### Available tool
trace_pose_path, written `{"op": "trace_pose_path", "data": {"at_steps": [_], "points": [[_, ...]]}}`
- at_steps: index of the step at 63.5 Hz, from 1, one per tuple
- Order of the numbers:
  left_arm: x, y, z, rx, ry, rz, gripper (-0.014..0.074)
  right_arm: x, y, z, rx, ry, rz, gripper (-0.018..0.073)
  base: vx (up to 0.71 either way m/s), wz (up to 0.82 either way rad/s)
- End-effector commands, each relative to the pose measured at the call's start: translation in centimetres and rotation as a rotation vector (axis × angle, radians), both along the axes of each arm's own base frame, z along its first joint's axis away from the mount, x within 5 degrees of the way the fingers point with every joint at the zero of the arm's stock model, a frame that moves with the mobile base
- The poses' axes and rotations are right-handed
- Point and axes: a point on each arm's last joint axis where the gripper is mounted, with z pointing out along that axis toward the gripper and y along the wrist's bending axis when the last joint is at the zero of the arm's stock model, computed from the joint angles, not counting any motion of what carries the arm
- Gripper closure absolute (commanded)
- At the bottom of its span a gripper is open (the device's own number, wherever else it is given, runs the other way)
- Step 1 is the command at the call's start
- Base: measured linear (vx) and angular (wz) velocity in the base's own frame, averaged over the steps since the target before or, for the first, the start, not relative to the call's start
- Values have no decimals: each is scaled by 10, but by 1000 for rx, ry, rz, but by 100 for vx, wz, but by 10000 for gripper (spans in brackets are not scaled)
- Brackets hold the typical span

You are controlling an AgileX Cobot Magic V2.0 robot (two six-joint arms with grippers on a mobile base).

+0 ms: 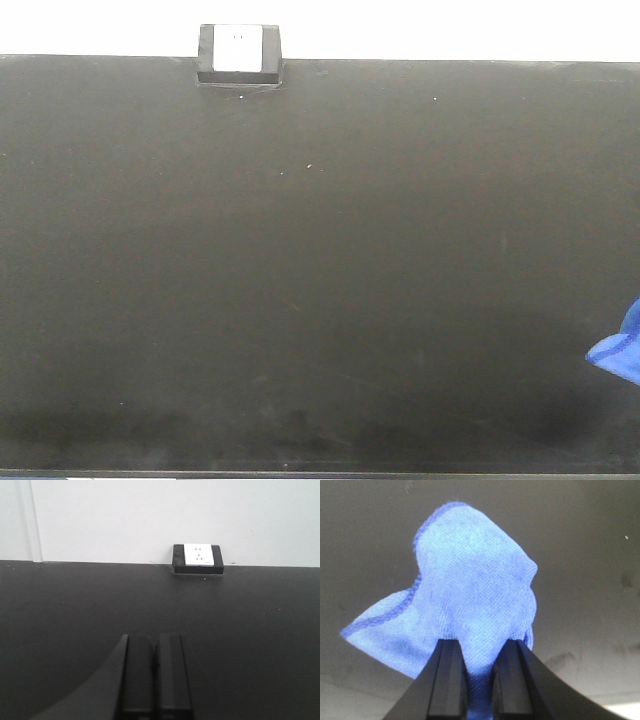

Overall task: Wipe right workspace with blue cloth
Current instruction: 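Carry the blue cloth in the right gripper over the new counter, then lower the blue cloth and wipe it across the counter with the right gripper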

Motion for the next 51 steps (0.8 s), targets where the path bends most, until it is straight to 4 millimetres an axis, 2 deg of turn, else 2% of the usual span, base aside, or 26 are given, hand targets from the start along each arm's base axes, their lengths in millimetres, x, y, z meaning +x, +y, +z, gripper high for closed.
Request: {"op": "trace_pose_path", "data": {"at_steps": [1,15,30,41,51], "points": [[0,-1,-2,-9,-64,-15,602,6,-1,12,-21,-75,15,564,-2,-2],[0,-1,-2,-9,-64,-16,602,6,0,12,-19,-82,16,564,-1,-2],[0,-1,-2,-9,-64,-16,602,19,3,24,-20,-262,59,564,0,0],[0,-1,-2,-9,-64,-16,602,51,5,17,-47,-249,100,564,0,0],[0,-1,-2,-9,-64,-16,602,97,10,-13,-17,-153,140,564,0,0]]}}
